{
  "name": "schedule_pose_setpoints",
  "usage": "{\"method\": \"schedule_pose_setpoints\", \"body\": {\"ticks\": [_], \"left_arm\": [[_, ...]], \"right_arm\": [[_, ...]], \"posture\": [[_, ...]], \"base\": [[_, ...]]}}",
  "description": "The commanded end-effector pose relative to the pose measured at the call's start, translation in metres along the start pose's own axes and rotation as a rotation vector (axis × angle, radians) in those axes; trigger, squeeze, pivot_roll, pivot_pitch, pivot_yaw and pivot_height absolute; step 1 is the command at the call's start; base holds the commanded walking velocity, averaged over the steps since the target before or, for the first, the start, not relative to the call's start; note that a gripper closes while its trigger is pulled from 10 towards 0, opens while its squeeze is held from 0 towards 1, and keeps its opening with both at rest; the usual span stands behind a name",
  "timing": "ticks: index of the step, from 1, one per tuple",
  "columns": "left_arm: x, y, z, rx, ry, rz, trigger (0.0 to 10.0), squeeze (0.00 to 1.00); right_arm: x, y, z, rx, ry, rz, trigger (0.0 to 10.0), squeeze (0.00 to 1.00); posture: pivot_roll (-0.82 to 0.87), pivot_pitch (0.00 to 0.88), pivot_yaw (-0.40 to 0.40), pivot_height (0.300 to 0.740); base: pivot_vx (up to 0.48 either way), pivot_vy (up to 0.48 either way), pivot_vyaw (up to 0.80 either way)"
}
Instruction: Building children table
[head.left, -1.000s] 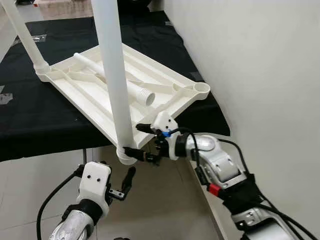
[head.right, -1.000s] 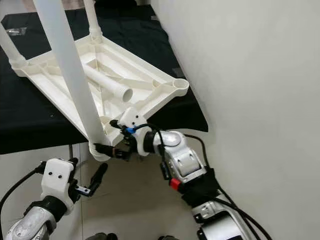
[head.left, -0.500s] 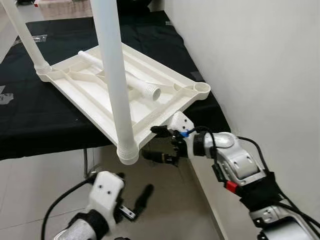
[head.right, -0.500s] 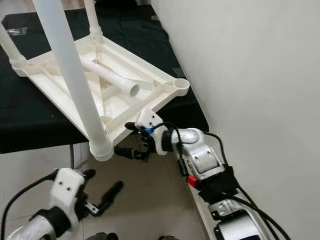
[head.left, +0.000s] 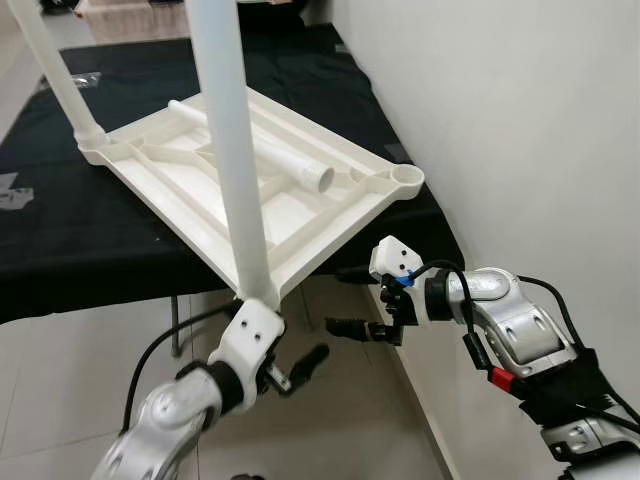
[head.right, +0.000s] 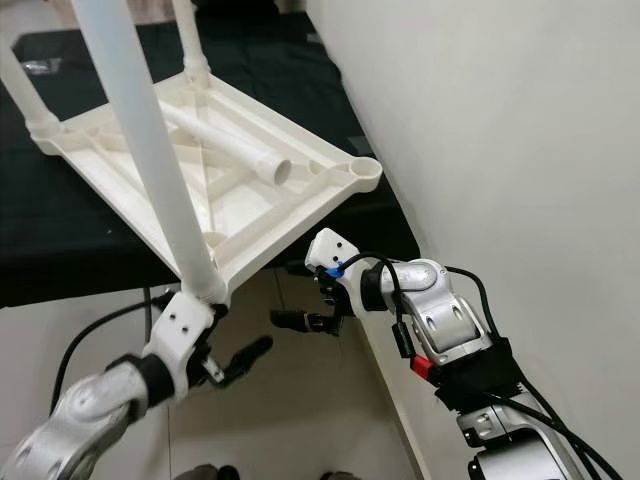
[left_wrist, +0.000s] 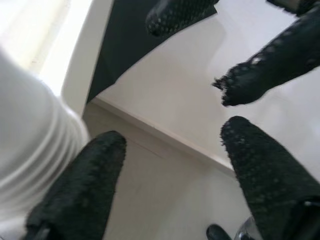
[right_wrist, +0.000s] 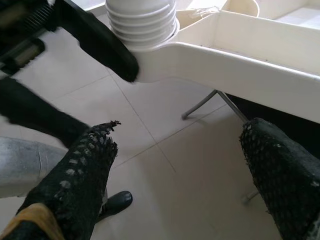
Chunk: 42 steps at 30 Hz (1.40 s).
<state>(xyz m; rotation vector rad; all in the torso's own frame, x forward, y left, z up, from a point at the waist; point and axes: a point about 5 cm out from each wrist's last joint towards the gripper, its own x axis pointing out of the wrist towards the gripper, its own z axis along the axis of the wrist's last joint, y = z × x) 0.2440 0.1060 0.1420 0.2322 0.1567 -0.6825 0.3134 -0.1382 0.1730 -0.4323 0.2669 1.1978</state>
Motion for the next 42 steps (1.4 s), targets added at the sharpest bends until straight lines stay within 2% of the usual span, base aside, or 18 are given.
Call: {"method": "schedule_pose_setpoints", "body": {"ticks": [1, 6, 10, 12, 14, 16, 17, 22, 26, 27, 28, 30, 35, 37, 38, 39, 40, 42], "left_arm": [[0.001, 0.002, -0.012, -0.017, 0.071, -0.012, 0.0, 0.0], [0.012, 0.006, -0.018, -0.039, 0.137, -0.115, 0.0, 0.0], [0.016, 0.021, -0.021, -0.011, 0.177, -0.063, 0.0, 0.0], [0.015, 0.046, -0.022, 0.026, 0.196, 0.093, 0.0, 0.0], [0.015, 0.046, -0.022, 0.026, 0.196, 0.093, 0.0, 0.0], [0.005, 0.079, -0.016, 0.025, 0.157, 0.322, 0.0, 0.0], [0.005, 0.079, -0.016, 0.025, 0.157, 0.322, 0.0, 0.0], [-0.024, 0.118, -0.004, 0.056, 0.097, 0.592, 0.0, 0.0], [-0.036, 0.13, -0.002, 0.075, 0.091, 0.672, 0.0, 0.0], [-0.052, 0.143, -0.003, 0.089, 0.094, 0.769, 0.0, 0.0], [-0.052, 0.143, -0.003, 0.089, 0.094, 0.769, 0.0, 0.0], [-0.085, 0.162, -0.008, 0.121, 0.125, 0.956, 0.0, 0.0], [-0.118, 0.177, -0.017, 0.128, 0.175, 1.144, 0.0, 0.0], [-0.128, 0.181, -0.021, 0.113, 0.185, 1.201, 1.0, 0.0], [-0.146, 0.186, -0.026, 0.089, 0.192, 1.292, 4.8, 0.0], [-0.146, 0.186, -0.026, 0.089, 0.192, 1.292, 4.8, 0.0], [-0.153, 0.189, -0.027, 0.091, 0.194, 1.328, 9.3, 0.0], [-0.157, 0.191, -0.027, 0.095, 0.195, 1.345, 9.3, 0.0]], "right_arm": [[0.003, 0.005, 0.003, -0.011, -0.007, 0.017, 10.0, 0.0], [0.002, 0.006, 0.01, -0.021, -0.031, 0.016, 10.0, 0.0], [0.001, 0.006, 0.012, -0.023, -0.039, 0.007, 10.0, 0.0], [-0.001, 0.006, 0.013, -0.02, -0.044, -0.002, 10.0, 0.0], [-0.001, 0.006, 0.013, -0.02, -0.044, -0.002, 10.0, 0.0], [-0.003, 0.006, 0.012, -0.013, -0.044, -0.008, 10.0, 0.0], [-0.003, 0.006, 0.012, -0.013, -0.044, -0.008, 10.0, 0.0], [-0.003, 0.007, 0.01, -0.002, -0.046, -0.01, 10.0, 0.0], [-0.002, 0.008, 0.01, 0.001, -0.048, -0.01, 10.0, 0.0], [-0.001, 0.008, 0.01, 0.004, -0.051, -0.006, 10.0, 0.0], [-0.001, 0.008, 0.01, 0.004, -0.051, -0.006, 10.0, 0.0], [0.001, 0.009, 0.01, 0.01, -0.055, 0.001, 10.0, 0.0], [0.002, 0.01, 0.009, 0.012, -0.056, 0.002, 10.0, 0.0], [0.001, 0.01, 0.009, 0.013, -0.056, 0.001, 10.0, 0.0], [0.001, 0.01, 0.009, 0.013, -0.057, 0.0, 10.0, 0.0], [0.001, 0.01, 0.009, 0.013, -0.057, 0.0, 10.0, 0.0], [0.001, 0.01, 0.009, 0.012, -0.058, 0.0, 10.0, 0.0], [0.001, 0.01, 0.01, 0.011, -0.059, 0.001, 10.0, 0.0]], "posture": [[0.01, 0.19, -0.014, 0.74], [0.0, 0.199, -0.009, 0.74], [0.0, 0.203, -0.004, 0.74], [-0.01, 0.208, -0.004, 0.74], [-0.01, 0.208, -0.004, 0.74], [0.0, 0.213, -0.005, 0.74], [0.0, 0.213, -0.005, 0.74], [0.01, 0.214, -0.006, 0.74], [0.01, 0.213, -0.007, 0.74], [0.02, 0.21, -0.007, 0.74], [0.02, 0.21, -0.007, 0.74], [0.02, 0.206, -0.009, 0.74], [0.02, 0.201, -0.011, 0.74], [0.02, 0.199, -0.013, 0.74], [0.02, 0.198, -0.015, 0.74], [0.02, 0.198, -0.015, 0.74], [0.02, 0.199, -0.017, 0.74], [0.02, 0.199, -0.017, 0.74]], "base": [[0.0, 0.0, 0.0], [0.0, 0.0, 0.0], [0.0, 0.0, 0.0], [0.0, 0.0, 0.0], [0.0, 0.0, 0.0], [0.0, 0.0, 0.0], [0.0, 0.0, 0.0], [0.0, 0.0, 0.0], [0.0, 0.0, 0.0], [0.0, 0.0, 0.0], [0.0, 0.0, 0.0], [0.0, 0.0, 0.0], [0.0, 0.0, 0.0], [0.0, 0.0, 0.0], [0.0, 0.0, 0.0], [0.0, 0.0, 0.0], [0.0, 0.0, 0.0], [0.0, 0.0, 0.0]]}}
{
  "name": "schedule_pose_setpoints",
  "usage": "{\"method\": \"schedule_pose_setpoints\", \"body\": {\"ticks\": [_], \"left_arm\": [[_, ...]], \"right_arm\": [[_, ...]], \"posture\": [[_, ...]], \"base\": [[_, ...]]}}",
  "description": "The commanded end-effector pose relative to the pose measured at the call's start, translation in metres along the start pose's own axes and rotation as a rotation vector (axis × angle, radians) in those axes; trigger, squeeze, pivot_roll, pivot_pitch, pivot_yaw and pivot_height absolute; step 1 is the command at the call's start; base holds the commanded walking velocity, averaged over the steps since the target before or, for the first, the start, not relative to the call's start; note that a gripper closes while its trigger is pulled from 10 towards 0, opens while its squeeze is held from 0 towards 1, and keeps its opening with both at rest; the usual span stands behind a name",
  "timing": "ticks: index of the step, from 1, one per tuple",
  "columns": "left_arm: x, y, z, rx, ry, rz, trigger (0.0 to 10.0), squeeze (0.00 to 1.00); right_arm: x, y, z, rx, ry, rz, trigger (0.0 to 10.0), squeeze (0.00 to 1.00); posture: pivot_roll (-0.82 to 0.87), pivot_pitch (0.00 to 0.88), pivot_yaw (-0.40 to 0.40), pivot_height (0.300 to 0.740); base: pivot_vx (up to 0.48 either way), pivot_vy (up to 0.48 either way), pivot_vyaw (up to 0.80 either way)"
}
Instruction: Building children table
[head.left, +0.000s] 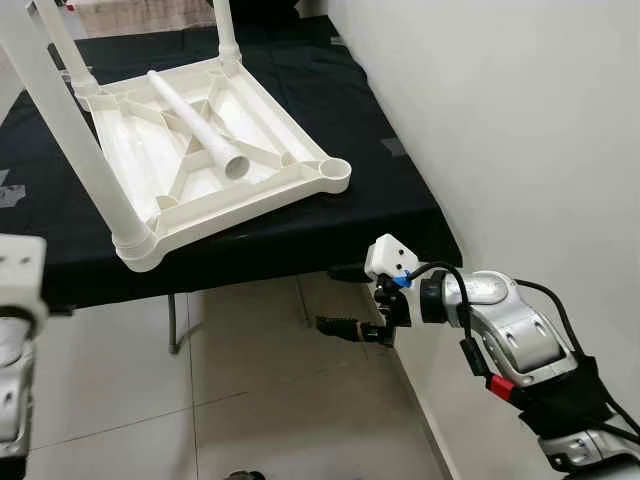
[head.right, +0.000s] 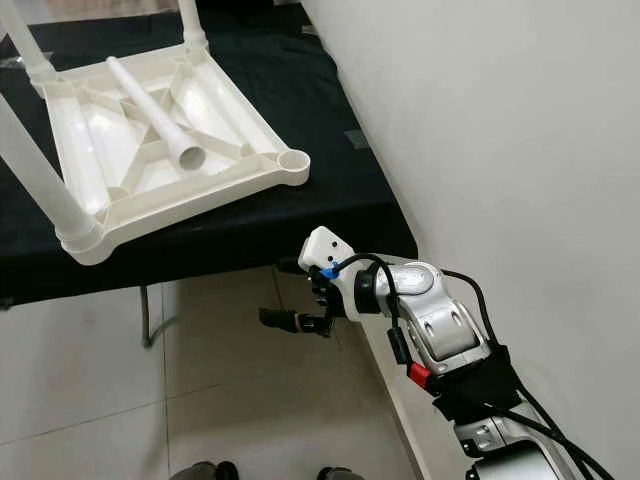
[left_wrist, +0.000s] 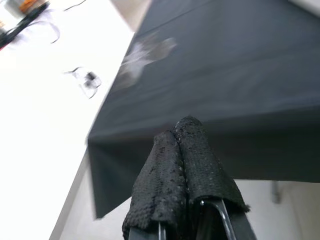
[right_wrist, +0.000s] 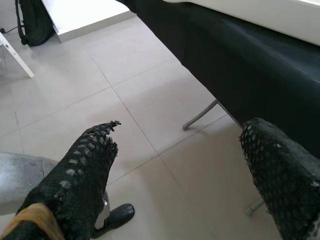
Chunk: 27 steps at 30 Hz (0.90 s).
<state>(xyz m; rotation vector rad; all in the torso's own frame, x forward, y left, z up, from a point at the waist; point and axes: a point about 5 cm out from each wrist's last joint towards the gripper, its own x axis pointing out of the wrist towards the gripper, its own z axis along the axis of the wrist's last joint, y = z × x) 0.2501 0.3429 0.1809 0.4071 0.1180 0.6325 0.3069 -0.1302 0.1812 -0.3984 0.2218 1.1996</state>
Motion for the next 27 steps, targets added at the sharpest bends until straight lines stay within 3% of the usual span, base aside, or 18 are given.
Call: {"method": "schedule_pose_setpoints", "body": {"ticks": [1, 2, 6, 8, 9, 10, 13, 14, 16, 21, 22, 27], "left_arm": [[0.0, 0.01, -0.004, 0.017, 0.005, 0.041, 9.3, 0.0], [0.001, 0.013, -0.003, 0.018, -0.002, 0.059, 10.0, 0.0], [0.003, 0.014, 0.002, -0.006, -0.026, 0.055, 10.0, 0.0], [-0.008, -0.023, 0.014, -0.058, -0.119, -0.148, 10.0, 0.0], [-0.013, -0.033, 0.017, -0.072, -0.144, -0.203, 10.0, 0.0], [-0.013, -0.033, 0.017, -0.072, -0.144, -0.203, 10.0, 0.0], [-0.066, -0.106, 0.021, -0.194, -0.187, -0.62, 10.0, 0.0], [-0.066, -0.106, 0.021, -0.194, -0.187, -0.62, 10.0, 0.0], [-0.098, -0.134, 0.023, -0.244, -0.193, -0.8, 10.0, 0.0], [-0.112, -0.146, 0.025, -0.246, -0.201, -0.867, 10.0, 0.0], [-0.116, -0.151, 0.03, -0.229, -0.23, -0.885, 10.0, 0.0], [-0.111, -0.154, 0.036, -0.234, -0.24, -0.843, 10.0, 0.0]], "right_arm": [[0.0, 0.003, -0.001, 0.008, -0.006, 0.008, 10.0, 0.0], [0.0, 0.003, -0.001, 0.008, -0.008, 0.007, 10.0, 0.0], [0.0, 0.002, 0.0, 0.002, -0.01, 0.003, 10.0, 0.0], [0.004, 0.001, 0.002, -0.034, -0.027, -0.015, 10.0, 0.0], [0.004, 0.001, 0.002, -0.043, -0.031, -0.02, 10.0, 0.0], [0.004, 0.001, 0.002, -0.043, -0.031, -0.02, 10.0, 0.0], [0.015, -0.005, 0.01, -0.054, -0.11, -0.145, 10.0, 0.0], [0.015, -0.005, 0.01, -0.054, -0.11, -0.145, 10.0, 0.0], [0.023, -0.011, 0.013, -0.052, -0.122, -0.25, 10.0, 0.0], [0.031, -0.012, 0.014, -0.046, -0.117, -0.286, 10.0, 0.0], [0.042, -0.008, 0.015, -0.01, -0.135, -0.306, 10.0, 0.0], [0.056, 0.0, 0.012, 0.066, -0.187, -0.359, 10.0, 0.0]], "posture": [[0.02, 0.199, -0.017, 0.74], [0.02, 0.199, -0.021, 0.74], [0.03, 0.2, -0.02, 0.74], [0.02, 0.199, -0.019, 0.74], [0.02, 0.199, -0.019, 0.74], [0.02, 0.199, -0.019, 0.74], [0.02, 0.196, -0.01, 0.74], [0.02, 0.196, -0.01, 0.74], [0.02, 0.191, -0.008, 0.74], [0.02, 0.188, -0.009, 0.74], [0.03, 0.178, -0.016, 0.74], [0.03, 0.169, -0.022, 0.74]], "base": [[0.0, 0.0, 0.0], [0.0, 0.0, 0.0], [0.0, 0.0, 0.0], [0.0, 0.0, 0.0], [0.0, 0.0, 0.0], [0.0, 0.0, 0.0], [0.0, 0.0, 0.0], [0.0, 0.0, 0.0], [0.0, 0.0, 0.0], [0.0, 0.0, 0.0], [0.0, 0.0, 0.0], [0.0, 0.0, 0.0]]}}
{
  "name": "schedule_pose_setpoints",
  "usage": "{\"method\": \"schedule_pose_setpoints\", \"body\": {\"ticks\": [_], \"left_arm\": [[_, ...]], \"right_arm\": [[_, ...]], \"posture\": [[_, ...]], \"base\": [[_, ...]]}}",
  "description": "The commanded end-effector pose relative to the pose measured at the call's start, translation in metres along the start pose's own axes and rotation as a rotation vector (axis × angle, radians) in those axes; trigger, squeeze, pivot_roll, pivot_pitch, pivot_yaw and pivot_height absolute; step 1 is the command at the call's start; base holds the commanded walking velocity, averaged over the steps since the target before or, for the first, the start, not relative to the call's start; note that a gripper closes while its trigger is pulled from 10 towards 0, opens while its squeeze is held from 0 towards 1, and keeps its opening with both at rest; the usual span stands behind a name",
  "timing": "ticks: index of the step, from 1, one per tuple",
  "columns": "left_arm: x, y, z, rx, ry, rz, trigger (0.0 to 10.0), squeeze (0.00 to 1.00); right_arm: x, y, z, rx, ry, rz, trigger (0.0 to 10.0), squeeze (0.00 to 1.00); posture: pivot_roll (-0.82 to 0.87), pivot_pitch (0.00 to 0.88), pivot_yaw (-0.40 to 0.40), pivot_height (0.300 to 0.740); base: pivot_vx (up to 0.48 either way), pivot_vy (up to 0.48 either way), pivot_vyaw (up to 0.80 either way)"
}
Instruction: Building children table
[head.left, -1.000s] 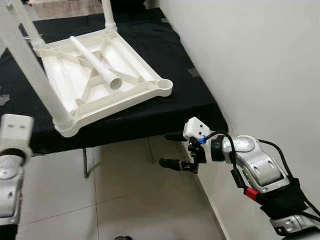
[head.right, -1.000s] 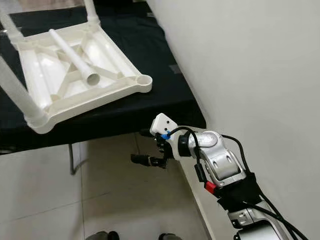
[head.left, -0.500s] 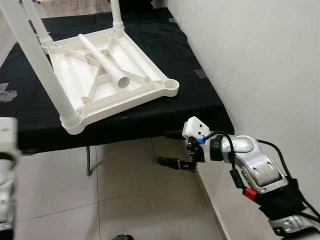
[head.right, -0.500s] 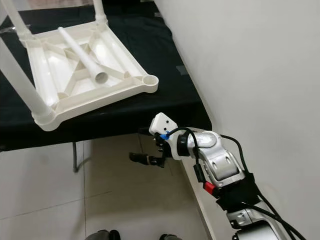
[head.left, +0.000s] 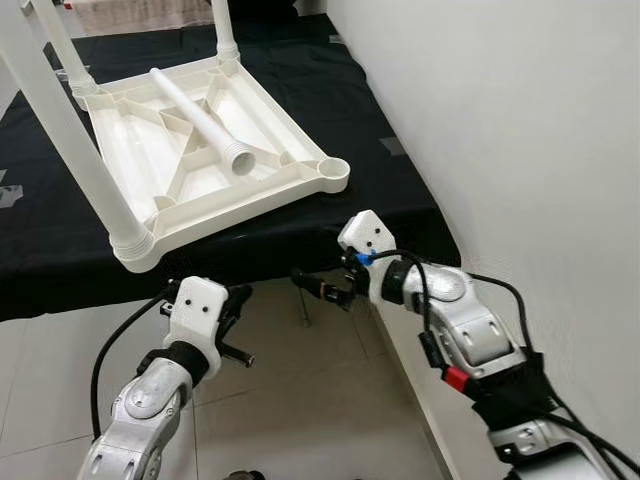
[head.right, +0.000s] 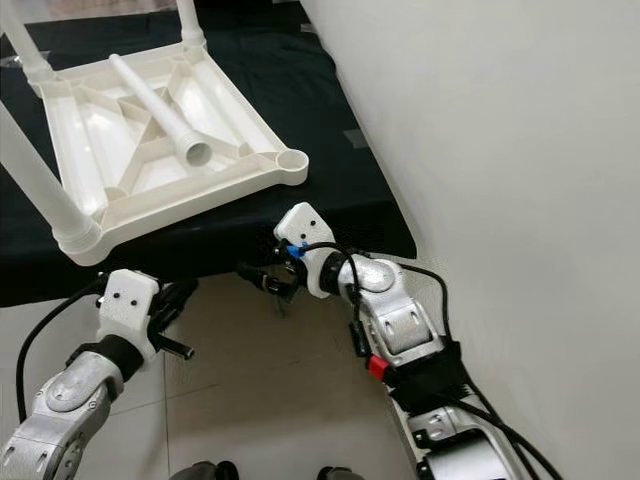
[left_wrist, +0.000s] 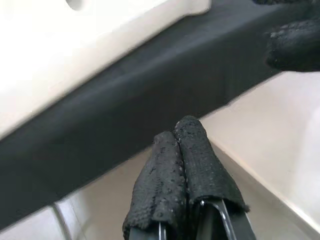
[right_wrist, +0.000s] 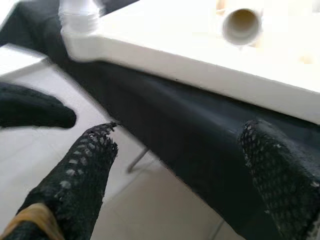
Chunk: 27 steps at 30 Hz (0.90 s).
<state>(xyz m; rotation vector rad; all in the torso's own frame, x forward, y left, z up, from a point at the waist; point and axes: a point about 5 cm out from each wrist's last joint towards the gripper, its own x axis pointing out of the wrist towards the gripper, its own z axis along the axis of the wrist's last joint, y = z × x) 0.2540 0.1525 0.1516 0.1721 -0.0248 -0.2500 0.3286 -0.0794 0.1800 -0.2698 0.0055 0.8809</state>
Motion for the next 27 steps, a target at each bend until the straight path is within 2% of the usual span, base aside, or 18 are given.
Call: {"method": "schedule_pose_setpoints", "body": {"ticks": [1, 8, 11, 13, 14, 18, 22, 27], "left_arm": [[0.002, -0.001, 0.0, -0.012, 0.01, 0.024, 10.0, 0.0], [0.006, -0.007, 0.003, -0.04, 0.003, 0.018, 10.0, 0.0], [0.011, -0.016, 0.006, -0.07, -0.012, -0.003, 10.0, 0.0], [0.013, -0.018, 0.008, -0.077, -0.017, -0.007, 10.0, 0.0], [0.015, -0.019, 0.009, -0.081, -0.021, -0.01, 10.0, 0.0], [0.018, -0.023, 0.01, -0.08, -0.029, -0.029, 10.0, 0.0], [0.019, -0.024, 0.01, -0.08, -0.029, -0.032, 10.0, 0.0], [0.022, -0.029, 0.012, -0.092, -0.033, -0.052, 10.0, 0.0]], "right_arm": [[0.001, 0.008, -0.011, 0.057, 0.0, -0.036, 10.0, 0.0], [-0.002, 0.012, -0.02, 0.097, 0.011, -0.083, 10.0, 0.0], [-0.009, 0.0, -0.028, 0.111, 0.031, -0.204, 10.0, 0.0], [-0.013, -0.005, -0.025, 0.129, -0.005, -0.234, 10.0, 0.0], [-0.015, -0.01, -0.026, 0.118, 0.01, -0.257, 10.0, 0.0], [-0.016, -0.02, -0.014, 0.136, -0.073, -0.303, 10.0, 0.0], [-0.016, -0.02, -0.012, 0.13, -0.075, -0.307, 10.0, 0.0], [-0.016, -0.02, -0.013, 0.093, -0.05, -0.319, 10.0, 0.0]], "posture": [[0.03, 0.165, -0.02, 0.74], [0.02, 0.158, -0.023, 0.74], [0.01, 0.153, -0.022, 0.74], [0.01, 0.15, -0.023, 0.74], [0.01, 0.149, -0.024, 0.74], [0.0, 0.144, -0.025, 0.74], [0.0, 0.144, -0.025, 0.74], [-0.01, 0.134, -0.024, 0.74]], "base": [[0.0, 0.0, 0.0], [0.0, 0.0, 0.0], [0.184, 0.0, 0.26], [0.281, 0.0, 0.0], [0.289, 0.0, 0.79], [0.299, 0.0, 0.79], [0.307, 0.0, 0.8], [0.325, 0.0, 0.0]]}}
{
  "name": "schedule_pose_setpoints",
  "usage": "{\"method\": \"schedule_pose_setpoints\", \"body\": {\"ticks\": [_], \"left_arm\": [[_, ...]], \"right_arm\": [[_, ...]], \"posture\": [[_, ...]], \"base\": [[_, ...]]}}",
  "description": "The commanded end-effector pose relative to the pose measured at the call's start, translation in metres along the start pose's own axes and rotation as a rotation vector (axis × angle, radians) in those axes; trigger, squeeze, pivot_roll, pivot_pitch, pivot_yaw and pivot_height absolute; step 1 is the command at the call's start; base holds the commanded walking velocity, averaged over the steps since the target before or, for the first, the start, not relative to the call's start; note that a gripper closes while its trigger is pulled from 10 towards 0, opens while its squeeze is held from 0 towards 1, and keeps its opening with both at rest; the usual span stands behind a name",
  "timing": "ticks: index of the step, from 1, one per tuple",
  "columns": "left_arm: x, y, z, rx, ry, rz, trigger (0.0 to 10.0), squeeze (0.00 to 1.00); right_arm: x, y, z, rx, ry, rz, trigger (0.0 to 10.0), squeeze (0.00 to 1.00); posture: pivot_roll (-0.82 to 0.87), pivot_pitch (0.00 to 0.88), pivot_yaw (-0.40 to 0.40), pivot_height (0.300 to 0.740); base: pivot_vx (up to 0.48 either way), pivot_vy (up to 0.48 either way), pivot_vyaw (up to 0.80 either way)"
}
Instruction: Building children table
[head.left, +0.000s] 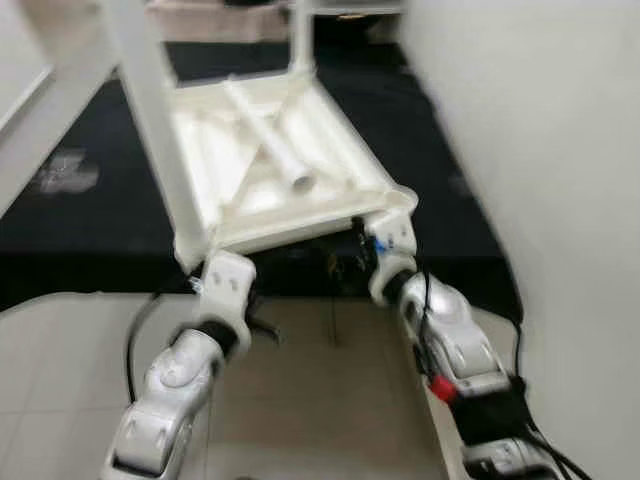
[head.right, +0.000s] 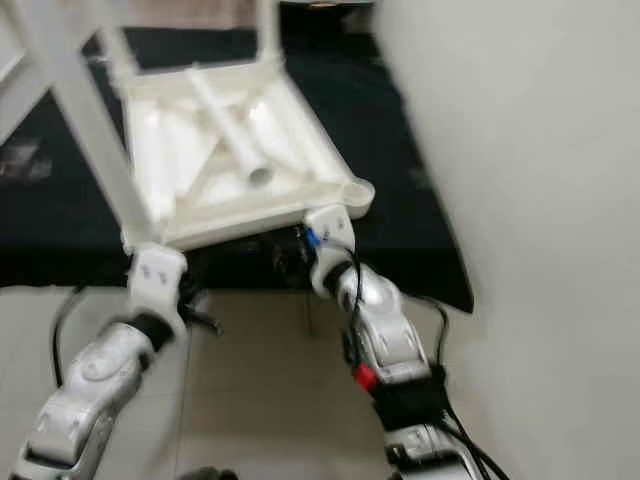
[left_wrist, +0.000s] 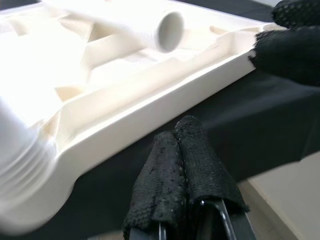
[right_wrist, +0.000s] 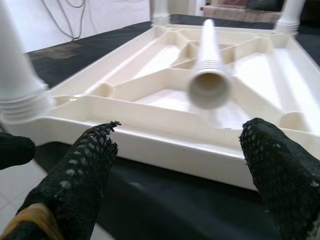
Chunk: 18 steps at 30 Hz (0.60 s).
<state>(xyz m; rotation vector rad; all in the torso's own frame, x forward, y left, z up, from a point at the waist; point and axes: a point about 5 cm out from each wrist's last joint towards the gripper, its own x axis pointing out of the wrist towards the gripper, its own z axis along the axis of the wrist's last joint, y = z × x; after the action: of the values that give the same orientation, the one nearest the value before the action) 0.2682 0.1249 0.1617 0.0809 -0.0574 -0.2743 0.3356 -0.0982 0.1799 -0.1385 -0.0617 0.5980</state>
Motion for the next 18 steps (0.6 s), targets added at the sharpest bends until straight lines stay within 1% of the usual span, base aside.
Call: {"method": "schedule_pose_setpoints", "body": {"ticks": [1, 7, 8, 12, 14, 15, 17, 18], "left_arm": [[0.003, -0.012, -0.003, -0.015, 0.014, -0.062, 10.0, 0.0], [0.004, -0.02, -0.003, -0.019, 0.014, -0.117, 10.0, 0.0], [0.004, -0.025, -0.003, -0.016, 0.012, -0.158, 10.0, 0.0], [0.005, -0.028, -0.003, -0.014, 0.012, -0.166, 10.0, 0.0], [0.007, -0.027, -0.002, -0.01, 0.007, -0.157, 10.0, 0.0], [0.009, -0.025, -0.001, -0.003, 0.001, -0.126, 10.0, 0.0], [0.01, -0.023, -0.001, -0.001, 0.0, -0.109, 10.0, 0.0], [0.012, -0.017, 0.0, 0.006, -0.001, -0.053, 10.0, 0.0]], "right_arm": [[-0.005, -0.006, -0.007, -0.025, 0.03, -0.032, 10.0, 0.0], [-0.005, -0.006, -0.006, -0.024, 0.025, -0.028, 10.0, 0.0], [-0.003, -0.005, -0.004, -0.026, 0.013, -0.026, 10.0, 0.0], [-0.002, -0.005, -0.002, -0.021, 0.004, -0.024, 10.0, 0.0], [-0.001, -0.004, -0.001, -0.025, 0.002, -0.025, 10.0, 0.0], [-0.001, -0.005, -0.001, -0.03, 0.006, -0.027, 10.0, 0.0], [-0.001, -0.005, -0.002, -0.031, 0.008, -0.028, 10.0, 0.0], [-0.002, -0.006, -0.003, -0.035, 0.012, -0.033, 10.0, 0.0]], "posture": [[-0.01, 0.134, -0.024, 0.74], [-0.01, 0.119, -0.023, 0.74], [-0.01, 0.111, -0.021, 0.74], [-0.01, 0.118, -0.02, 0.74], [-0.01, 0.118, -0.02, 0.74], [-0.01, 0.121, -0.02, 0.74], [-0.01, 0.121, -0.02, 0.74], [-0.01, 0.121, -0.02, 0.74]], "base": [[0.326, 0.0, 0.0], [0.323, 0.0, 0.0], [0.326, 0.0, 0.0], [0.325, 0.0, 0.0], [0.322, 0.0, 0.0], [0.292, 0.0, 0.0], [0.292, 0.0, 0.0], [0.0, 0.0, 0.0]]}}
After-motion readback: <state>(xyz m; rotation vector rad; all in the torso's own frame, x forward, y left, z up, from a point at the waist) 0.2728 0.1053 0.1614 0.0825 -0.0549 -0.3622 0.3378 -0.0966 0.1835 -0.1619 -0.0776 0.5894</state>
